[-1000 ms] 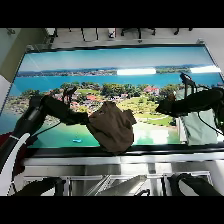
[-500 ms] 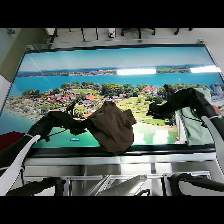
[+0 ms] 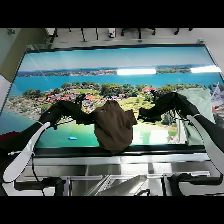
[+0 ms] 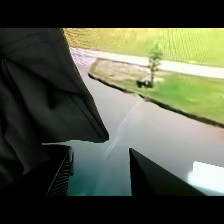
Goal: Fold the shirts.
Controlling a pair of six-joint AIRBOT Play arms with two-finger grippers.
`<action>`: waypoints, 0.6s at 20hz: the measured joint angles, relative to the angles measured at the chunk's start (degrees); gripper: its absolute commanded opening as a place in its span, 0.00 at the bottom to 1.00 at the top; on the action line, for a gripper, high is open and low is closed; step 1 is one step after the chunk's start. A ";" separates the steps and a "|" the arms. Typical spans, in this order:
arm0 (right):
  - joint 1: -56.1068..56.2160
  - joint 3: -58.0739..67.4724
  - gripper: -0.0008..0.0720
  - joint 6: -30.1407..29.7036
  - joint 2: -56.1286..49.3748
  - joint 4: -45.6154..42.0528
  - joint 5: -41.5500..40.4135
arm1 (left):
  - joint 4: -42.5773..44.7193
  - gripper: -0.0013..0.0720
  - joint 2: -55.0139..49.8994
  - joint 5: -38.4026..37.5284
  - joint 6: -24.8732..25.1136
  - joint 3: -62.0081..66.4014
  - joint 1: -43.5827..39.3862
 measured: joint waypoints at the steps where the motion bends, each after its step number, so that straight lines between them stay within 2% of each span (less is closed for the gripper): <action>1: 0.15 0.00 0.40 0.00 -0.28 0.28 0.46 | 0.94 0.04 1.49 0.63 0.02 0.50 0.74; 4: 1.05 0.00 0.43 -0.50 -2.12 2.60 1.99 | 2.82 0.04 6.32 1.81 0.07 0.22 3.45; 9: 4.46 0.15 0.41 -2.64 -6.34 7.02 2.97 | 4.31 0.04 10.75 2.38 0.20 -3.21 7.06; 10: 5.03 0.17 0.34 -2.93 -6.95 7.48 3.13 | 4.37 0.04 11.15 2.51 0.44 -3.82 7.76; 11: 5.51 0.17 0.16 -3.13 -7.48 7.65 3.48 | 4.52 0.04 11.45 2.73 0.63 -4.26 8.39; 12: 5.86 0.17 0.04 -3.50 -7.91 7.82 3.91 | 4.55 0.04 11.67 2.97 0.70 -4.55 8.85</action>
